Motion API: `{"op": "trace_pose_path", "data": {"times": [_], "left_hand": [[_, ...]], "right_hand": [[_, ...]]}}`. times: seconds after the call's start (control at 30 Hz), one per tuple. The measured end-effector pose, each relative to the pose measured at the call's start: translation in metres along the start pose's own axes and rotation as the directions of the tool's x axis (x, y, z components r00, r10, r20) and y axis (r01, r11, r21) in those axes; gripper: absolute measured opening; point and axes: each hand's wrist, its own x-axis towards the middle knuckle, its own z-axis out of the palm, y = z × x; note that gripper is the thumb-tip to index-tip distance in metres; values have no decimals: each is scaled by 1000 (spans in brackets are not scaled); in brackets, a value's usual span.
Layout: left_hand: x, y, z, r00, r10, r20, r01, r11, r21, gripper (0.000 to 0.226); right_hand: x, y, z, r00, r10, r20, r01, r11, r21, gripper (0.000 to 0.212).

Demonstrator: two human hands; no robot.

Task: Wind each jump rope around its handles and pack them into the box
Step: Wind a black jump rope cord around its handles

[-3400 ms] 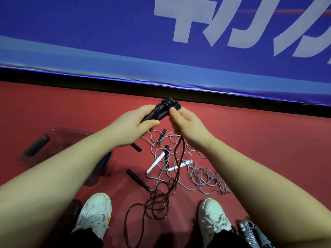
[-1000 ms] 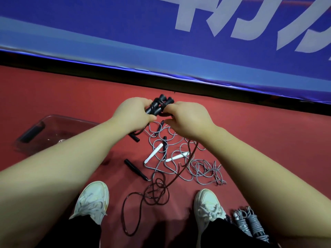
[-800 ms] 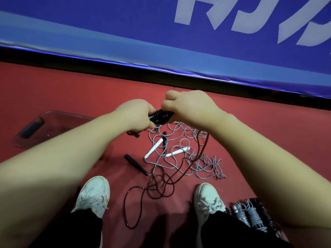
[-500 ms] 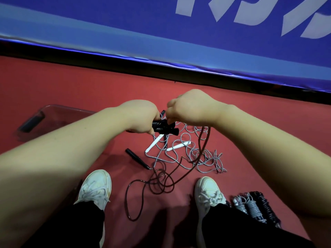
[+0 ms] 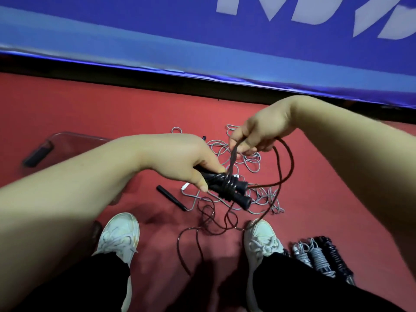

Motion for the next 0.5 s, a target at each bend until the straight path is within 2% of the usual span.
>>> {"op": "trace_pose_path", "data": {"times": [0.07, 0.13, 0.2, 0.27, 0.3, 0.37, 0.43, 0.47, 0.5], "left_hand": [[1, 14, -5, 998, 10, -56, -15, 996, -83, 45], [1, 30, -12, 996, 10, -85, -22, 990, -137, 44], [3, 34, -15, 986, 15, -165, -67, 946, -316, 41], [4, 32, -14, 978, -37, -205, -73, 861, -504, 51], [5, 30, -14, 977, -48, -208, -72, 841, -536, 57], [11, 29, -10, 973, -60, -222, -92, 784, -614, 64], [16, 31, -9, 968, -93, -232, -100, 708, -699, 55], [18, 30, -9, 965, -131, -229, -88, 658, -748, 51], [19, 29, -10, 958, -179, -225, -71, 610, -789, 48]], "right_hand": [[6, 14, -1, 991, -36, 126, 6, 973, 230, 16], [14, 27, 1, 988, -76, 134, 17, 918, 397, 26], [22, 35, 8, 982, -134, 136, 53, 874, 483, 9], [34, 45, 12, 960, -210, 185, 74, 827, 557, 48], [41, 48, 15, 951, -241, 193, 83, 802, 592, 59], [53, 53, 24, 948, -283, 144, 134, 768, 627, 63], [63, 54, 36, 973, -229, 33, 150, 733, 663, 55], [66, 53, 42, 986, -149, -72, 161, 760, 629, 51], [71, 54, 47, 977, -45, -208, 141, 867, 477, 50]]}}
